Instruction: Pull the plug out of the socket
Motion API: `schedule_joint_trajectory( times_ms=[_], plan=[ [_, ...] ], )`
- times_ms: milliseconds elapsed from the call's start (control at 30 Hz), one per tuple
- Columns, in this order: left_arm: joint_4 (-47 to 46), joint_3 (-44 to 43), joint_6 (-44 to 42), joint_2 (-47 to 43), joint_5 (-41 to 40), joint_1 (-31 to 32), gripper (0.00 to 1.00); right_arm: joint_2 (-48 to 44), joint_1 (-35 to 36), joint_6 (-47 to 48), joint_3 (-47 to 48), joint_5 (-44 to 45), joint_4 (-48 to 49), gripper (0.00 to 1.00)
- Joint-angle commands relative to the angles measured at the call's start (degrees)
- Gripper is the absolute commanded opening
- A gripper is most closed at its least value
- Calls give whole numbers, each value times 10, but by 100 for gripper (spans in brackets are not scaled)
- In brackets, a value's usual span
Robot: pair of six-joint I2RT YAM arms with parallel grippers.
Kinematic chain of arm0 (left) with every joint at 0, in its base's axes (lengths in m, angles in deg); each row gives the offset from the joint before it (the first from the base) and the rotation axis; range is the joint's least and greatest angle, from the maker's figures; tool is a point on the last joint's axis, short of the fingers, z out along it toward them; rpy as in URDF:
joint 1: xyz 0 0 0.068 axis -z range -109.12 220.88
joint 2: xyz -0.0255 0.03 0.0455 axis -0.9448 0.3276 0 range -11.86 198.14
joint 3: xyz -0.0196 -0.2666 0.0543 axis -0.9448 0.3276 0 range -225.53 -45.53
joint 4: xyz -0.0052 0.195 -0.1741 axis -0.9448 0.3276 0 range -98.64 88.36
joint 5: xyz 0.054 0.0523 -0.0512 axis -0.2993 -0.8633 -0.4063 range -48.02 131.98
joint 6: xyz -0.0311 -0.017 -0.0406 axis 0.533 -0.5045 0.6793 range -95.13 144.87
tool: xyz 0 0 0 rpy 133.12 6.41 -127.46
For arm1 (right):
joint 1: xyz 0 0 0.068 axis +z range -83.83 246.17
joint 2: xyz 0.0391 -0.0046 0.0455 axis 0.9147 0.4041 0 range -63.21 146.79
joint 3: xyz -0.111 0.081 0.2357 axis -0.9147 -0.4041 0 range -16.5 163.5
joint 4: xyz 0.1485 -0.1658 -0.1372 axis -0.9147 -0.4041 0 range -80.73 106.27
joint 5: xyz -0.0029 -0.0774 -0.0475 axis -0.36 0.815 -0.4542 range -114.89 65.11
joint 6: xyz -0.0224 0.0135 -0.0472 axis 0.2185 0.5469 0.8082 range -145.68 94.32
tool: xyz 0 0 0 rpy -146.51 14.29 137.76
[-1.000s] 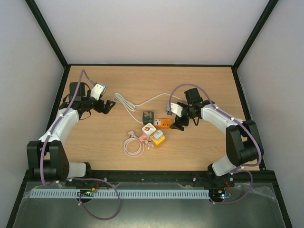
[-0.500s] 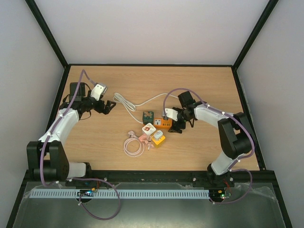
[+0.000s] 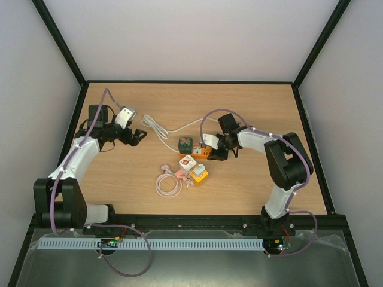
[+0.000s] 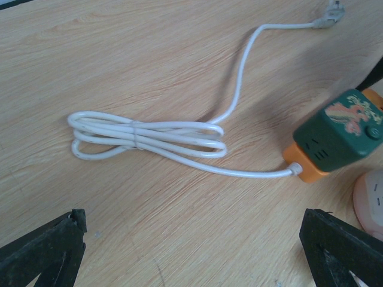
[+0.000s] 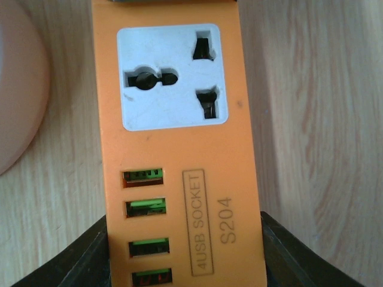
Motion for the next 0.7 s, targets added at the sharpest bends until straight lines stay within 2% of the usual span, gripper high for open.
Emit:
schedule_joint_trajectory(
  times_ms=[0, 233, 667],
  plan=[
    [11, -5, -17, -2, 23, 5, 100, 27, 3, -39, 43, -18, 36, 47],
    [1, -34, 25, 27, -10, 24, 100, 53, 9, -117, 78, -23, 81, 44],
    [-22, -93, 124, 102, -144, 142, 100, 84, 55, -240, 99, 83, 131, 43]
  ],
)
